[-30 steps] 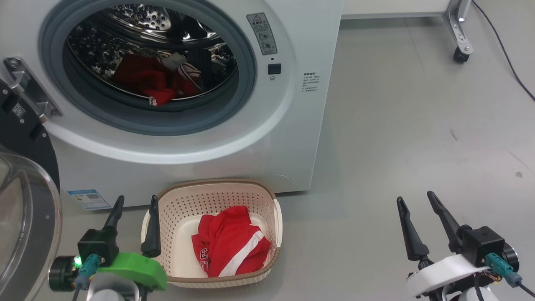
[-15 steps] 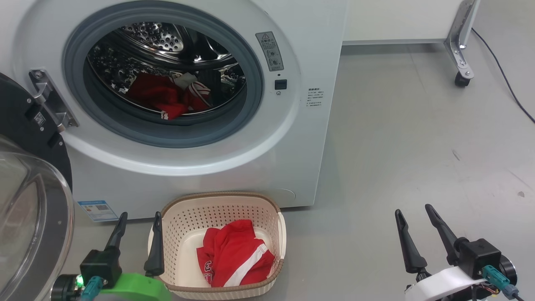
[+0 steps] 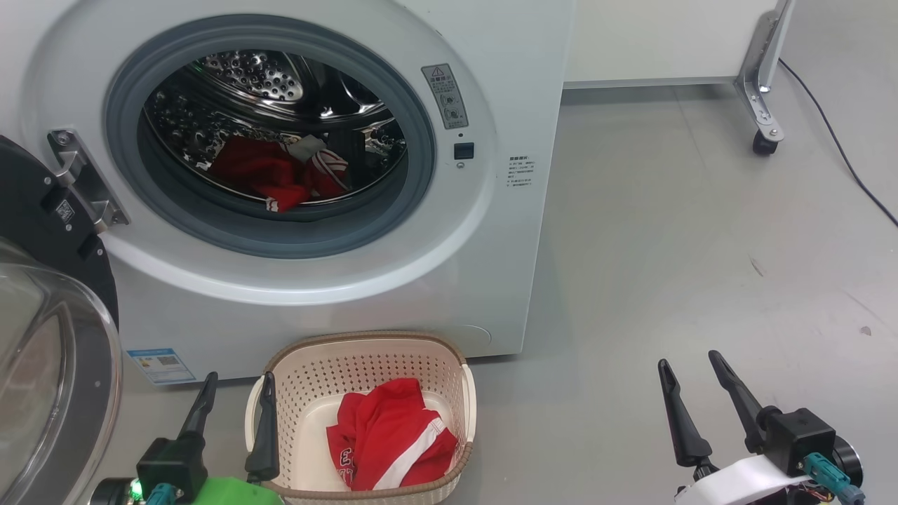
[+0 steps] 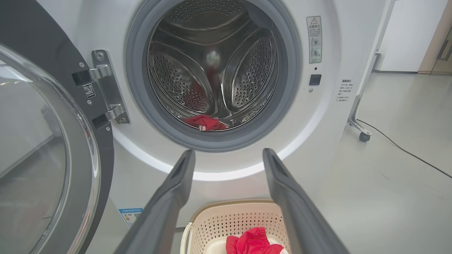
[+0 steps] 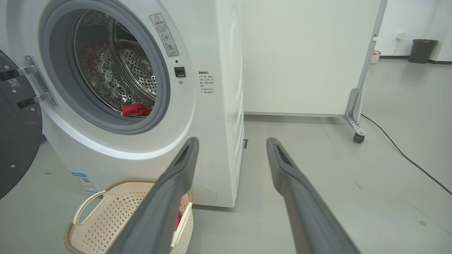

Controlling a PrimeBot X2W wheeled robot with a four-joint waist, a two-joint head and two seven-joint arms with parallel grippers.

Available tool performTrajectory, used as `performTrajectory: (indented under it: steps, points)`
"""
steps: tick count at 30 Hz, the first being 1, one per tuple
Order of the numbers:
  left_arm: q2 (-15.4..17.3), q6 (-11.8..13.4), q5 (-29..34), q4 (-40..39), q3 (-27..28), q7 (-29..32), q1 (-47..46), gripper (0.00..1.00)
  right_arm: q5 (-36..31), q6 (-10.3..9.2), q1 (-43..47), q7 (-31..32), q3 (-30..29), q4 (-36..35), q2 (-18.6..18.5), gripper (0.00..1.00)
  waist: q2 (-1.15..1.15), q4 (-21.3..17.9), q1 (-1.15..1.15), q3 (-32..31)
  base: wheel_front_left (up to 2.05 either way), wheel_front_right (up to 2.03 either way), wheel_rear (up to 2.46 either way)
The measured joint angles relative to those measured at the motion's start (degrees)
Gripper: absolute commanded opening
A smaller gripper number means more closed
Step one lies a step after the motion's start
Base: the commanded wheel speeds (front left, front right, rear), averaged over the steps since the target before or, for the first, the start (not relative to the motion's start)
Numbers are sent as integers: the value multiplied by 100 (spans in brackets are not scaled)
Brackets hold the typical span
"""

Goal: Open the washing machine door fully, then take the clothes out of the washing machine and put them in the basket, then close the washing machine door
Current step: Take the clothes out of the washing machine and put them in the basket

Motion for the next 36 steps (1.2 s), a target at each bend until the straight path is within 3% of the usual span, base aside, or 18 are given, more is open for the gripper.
performTrajectory:
  steps: [19, 36]
  points:
    - [14, 59, -77, 129, -10, 416, -31, 100, 1, -37, 96, 67, 236, -45, 58, 100, 0, -197, 0, -13, 0, 0, 0]
    - [215, -56, -485, 1645, 288, 1428, -1527, 100, 1, 11, 77, 185, 594, -138, 94, 100, 0, -1183, 0, 162, 0, 0, 0]
